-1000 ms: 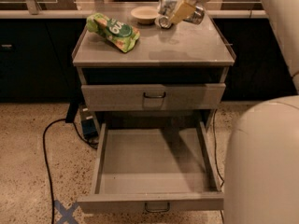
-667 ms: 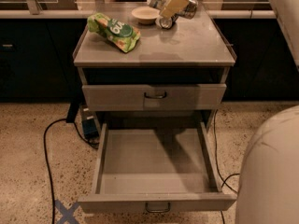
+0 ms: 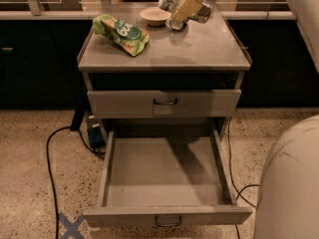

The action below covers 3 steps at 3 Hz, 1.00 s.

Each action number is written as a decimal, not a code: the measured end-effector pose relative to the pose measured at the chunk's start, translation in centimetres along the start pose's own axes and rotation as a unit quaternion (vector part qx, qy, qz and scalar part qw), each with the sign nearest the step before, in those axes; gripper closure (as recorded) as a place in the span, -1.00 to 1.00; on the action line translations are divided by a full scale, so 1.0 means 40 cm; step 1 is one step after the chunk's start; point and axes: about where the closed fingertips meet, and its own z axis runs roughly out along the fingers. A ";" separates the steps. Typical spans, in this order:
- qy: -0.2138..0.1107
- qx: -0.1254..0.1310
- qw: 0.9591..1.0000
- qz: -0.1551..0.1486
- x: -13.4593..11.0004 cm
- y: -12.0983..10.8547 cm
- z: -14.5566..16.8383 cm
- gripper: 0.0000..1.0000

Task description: Place redbull can into middle drawer

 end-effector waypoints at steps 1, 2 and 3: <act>-0.006 -0.010 0.999 0.042 0.030 0.055 -0.010 1.00; -0.008 -0.052 0.994 0.091 0.074 0.184 0.000 1.00; -0.015 -0.101 0.989 0.104 0.065 0.292 -0.002 1.00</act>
Offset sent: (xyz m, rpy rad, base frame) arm -0.1095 -0.0156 -0.1126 0.1653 0.3312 -0.0867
